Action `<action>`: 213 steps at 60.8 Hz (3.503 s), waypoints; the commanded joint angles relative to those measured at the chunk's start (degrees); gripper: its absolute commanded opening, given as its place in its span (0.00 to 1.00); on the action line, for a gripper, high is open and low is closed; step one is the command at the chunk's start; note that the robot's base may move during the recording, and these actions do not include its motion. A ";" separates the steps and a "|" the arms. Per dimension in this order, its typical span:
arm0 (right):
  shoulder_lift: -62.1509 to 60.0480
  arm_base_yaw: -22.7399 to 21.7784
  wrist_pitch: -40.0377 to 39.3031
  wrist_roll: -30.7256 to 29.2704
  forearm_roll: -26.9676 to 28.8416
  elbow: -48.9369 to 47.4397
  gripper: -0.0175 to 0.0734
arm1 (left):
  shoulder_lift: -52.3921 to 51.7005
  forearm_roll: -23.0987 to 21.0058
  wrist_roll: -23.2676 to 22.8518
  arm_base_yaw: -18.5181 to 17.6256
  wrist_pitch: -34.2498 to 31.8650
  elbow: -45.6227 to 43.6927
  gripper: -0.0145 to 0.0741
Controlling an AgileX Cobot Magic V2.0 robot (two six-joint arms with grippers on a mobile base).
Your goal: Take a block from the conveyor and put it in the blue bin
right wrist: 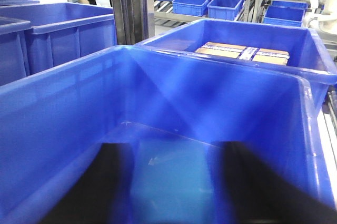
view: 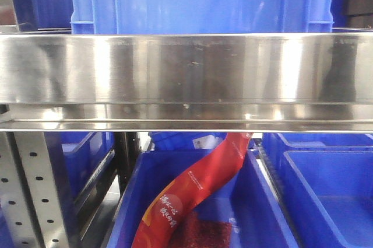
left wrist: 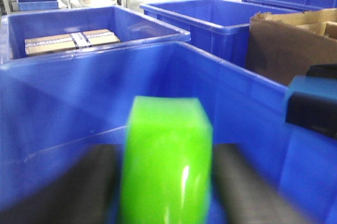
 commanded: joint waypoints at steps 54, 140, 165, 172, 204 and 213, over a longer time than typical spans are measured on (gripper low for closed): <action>-15.00 -1.05 -1.06 -0.47 4.74 8.23 0.02 | -15.29 -0.38 0.11 1.29 -0.99 7.81 0.04; -63.02 -2.25 -2.79 -0.47 4.31 51.94 0.01 | -64.61 -2.07 0.11 5.02 -9.10 57.97 0.04; -84.09 -22.87 -2.04 -0.47 1.01 69.50 0.01 | -64.61 -2.07 0.11 5.02 -9.10 57.97 0.04; -85.72 -22.75 -2.90 -0.30 -2.25 73.25 0.01 | -64.61 -2.07 0.11 5.02 -9.10 57.97 0.04; -85.72 -20.45 -3.05 -0.11 -2.36 73.25 0.01 | -64.61 -2.07 0.11 5.02 -9.10 57.97 0.04; -85.72 -20.45 -3.05 -0.11 -2.36 73.25 0.01 | -64.61 -2.07 0.11 5.02 -9.10 57.97 0.04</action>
